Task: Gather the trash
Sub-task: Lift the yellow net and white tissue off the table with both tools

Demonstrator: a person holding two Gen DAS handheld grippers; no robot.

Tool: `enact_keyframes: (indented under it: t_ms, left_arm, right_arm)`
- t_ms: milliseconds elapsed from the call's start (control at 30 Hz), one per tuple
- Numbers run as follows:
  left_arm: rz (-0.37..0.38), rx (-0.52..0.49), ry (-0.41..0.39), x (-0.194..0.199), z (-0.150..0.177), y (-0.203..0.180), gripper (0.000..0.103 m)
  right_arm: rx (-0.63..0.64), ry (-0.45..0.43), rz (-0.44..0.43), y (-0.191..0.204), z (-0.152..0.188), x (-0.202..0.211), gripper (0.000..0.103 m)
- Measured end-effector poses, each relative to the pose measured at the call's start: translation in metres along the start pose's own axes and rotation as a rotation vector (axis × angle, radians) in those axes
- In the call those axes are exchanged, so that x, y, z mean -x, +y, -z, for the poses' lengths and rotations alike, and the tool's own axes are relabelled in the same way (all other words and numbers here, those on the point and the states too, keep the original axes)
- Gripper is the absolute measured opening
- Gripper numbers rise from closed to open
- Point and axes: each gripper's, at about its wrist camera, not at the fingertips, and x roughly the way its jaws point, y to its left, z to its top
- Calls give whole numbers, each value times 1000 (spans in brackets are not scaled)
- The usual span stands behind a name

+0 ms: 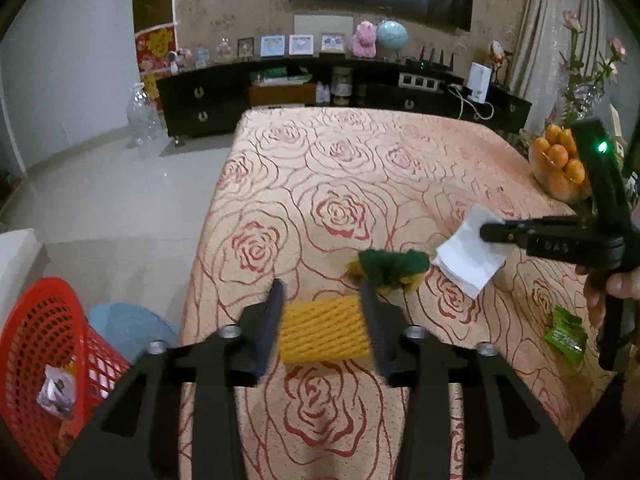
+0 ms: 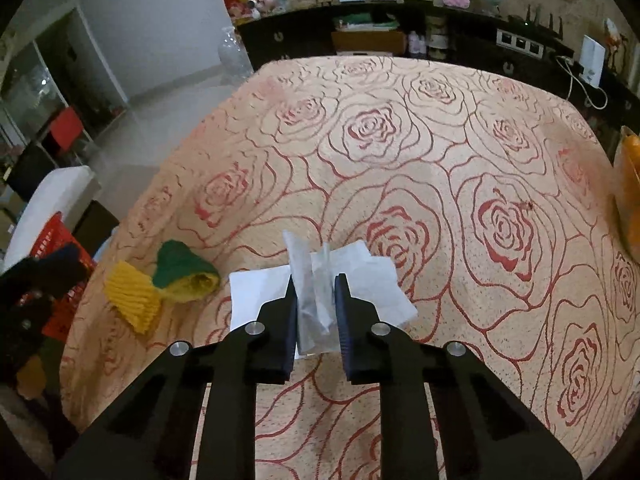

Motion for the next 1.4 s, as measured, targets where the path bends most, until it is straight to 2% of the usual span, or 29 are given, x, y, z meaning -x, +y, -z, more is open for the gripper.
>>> enact_keyframes:
  t_ms: [100, 167, 367, 500, 533, 600, 667, 733, 800, 867, 1000, 1033, 1067, 1133, 1200, 1233, 1267, 1300, 1367, 1400]
  left_arm:
    - [-5, -28, 16, -8, 3, -9, 56]
    - [-11, -49, 37, -17, 4, -15, 56]
    - [-45, -46, 115, -46, 10, -15, 56]
    - [-51, -62, 133, -54, 14, -16, 54]
    - [-52, -67, 127, -54, 15, -17, 51]
    - [-30, -64, 125, -52, 16, -19, 38]
    - [-18, -71, 122, -52, 17, -23, 30]
    - [-20, -81, 119, -51, 17, -26, 25]
    - [-4, -81, 122, -49, 17, -27, 14]
    - [7, -74, 128, -48, 16, -27, 0]
    - [15, -47, 130, -46, 14, -20, 0]
    - [16, -39, 130, -45, 14, -18, 0]
    - [21, -24, 134, -44, 13, -15, 0]
    - [12, -15, 133, -44, 13, -12, 1]
    - [2, -9, 128, -42, 13, -11, 2]
    - [6, -4, 131, -41, 12, -10, 4]
    - [9, 2, 131, -40, 12, -9, 16]
    - [3, 4, 127, -39, 11, -8, 36]
    - [-13, 4, 105, -36, 10, -7, 51]
    - [-11, 4, 100, -35, 9, -7, 52]
  right_arm:
    - [3, -1, 11, 0, 1, 2, 18]
    - [19, 5, 38, 0, 2, 0, 18]
    - [13, 22, 42, -4, 5, -2, 18]
    - [-3, 34, 37, -8, 5, -3, 26]
    - [-8, 38, 38, -8, 5, -3, 29]
    - [-20, 39, 41, -8, 5, -2, 47]
    - [-44, 31, 53, -10, 6, 0, 70]
    - [-57, 29, 52, -11, 6, 1, 74]
    - [-43, 33, 62, -9, 7, -1, 80]
    - [-18, 34, 87, -5, 10, -3, 83]
    - [61, 55, 124, 6, 17, -13, 82]
    - [81, 63, 143, 8, 19, -17, 78]
    - [89, 73, 149, 9, 20, -20, 66]
    - [101, 78, 144, 10, 20, -23, 57]
    - [108, 77, 131, 11, 18, -23, 39]
    - [108, 78, 122, 11, 17, -24, 38]
    - [106, 77, 119, 10, 16, -24, 33]
    - [104, 77, 117, 10, 16, -24, 29]
    - [96, 76, 107, 8, 15, -24, 23]
    - [90, 74, 101, 7, 14, -23, 22]
